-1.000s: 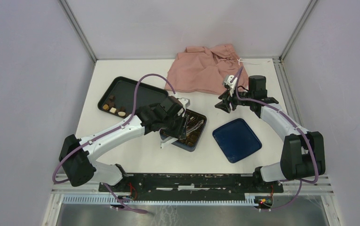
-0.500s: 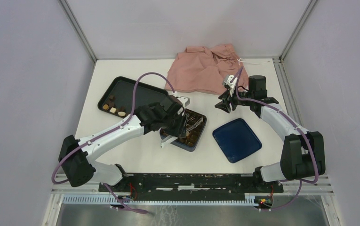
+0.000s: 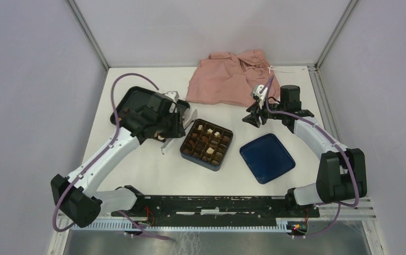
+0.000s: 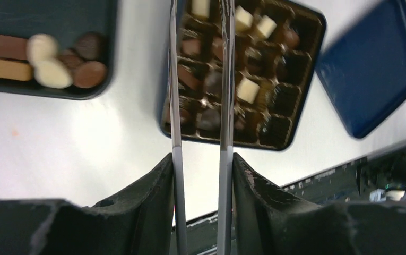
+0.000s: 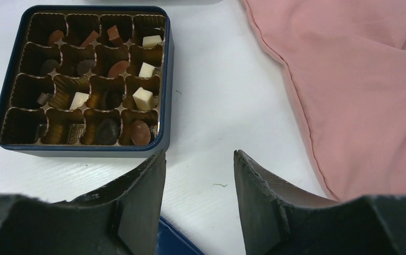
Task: Pack the chocolate
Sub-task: Place the fake chocolate in the packing box, then pick up the fake chocolate from the plate.
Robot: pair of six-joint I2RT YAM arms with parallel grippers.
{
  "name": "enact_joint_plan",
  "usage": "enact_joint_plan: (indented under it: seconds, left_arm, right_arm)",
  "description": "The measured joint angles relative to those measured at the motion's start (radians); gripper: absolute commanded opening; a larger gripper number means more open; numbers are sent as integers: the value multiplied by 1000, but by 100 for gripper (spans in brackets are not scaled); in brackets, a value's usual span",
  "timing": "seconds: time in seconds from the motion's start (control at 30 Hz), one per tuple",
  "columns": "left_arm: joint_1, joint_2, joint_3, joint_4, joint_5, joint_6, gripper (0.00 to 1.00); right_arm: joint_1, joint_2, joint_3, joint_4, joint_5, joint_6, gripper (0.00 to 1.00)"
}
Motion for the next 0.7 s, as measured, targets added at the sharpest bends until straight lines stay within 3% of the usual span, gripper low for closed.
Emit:
enact_joint_plan:
  seconds: [0.33, 0.7]
  left_arm:
    - [350, -91, 0, -48, -23, 73, 45]
    - [473, -21, -27, -78, -192, 140, 45]
  right_arm:
    - [0, 0, 0, -2, 0, 0, 56]
    - [0, 0, 0, -4, -8, 0, 56]
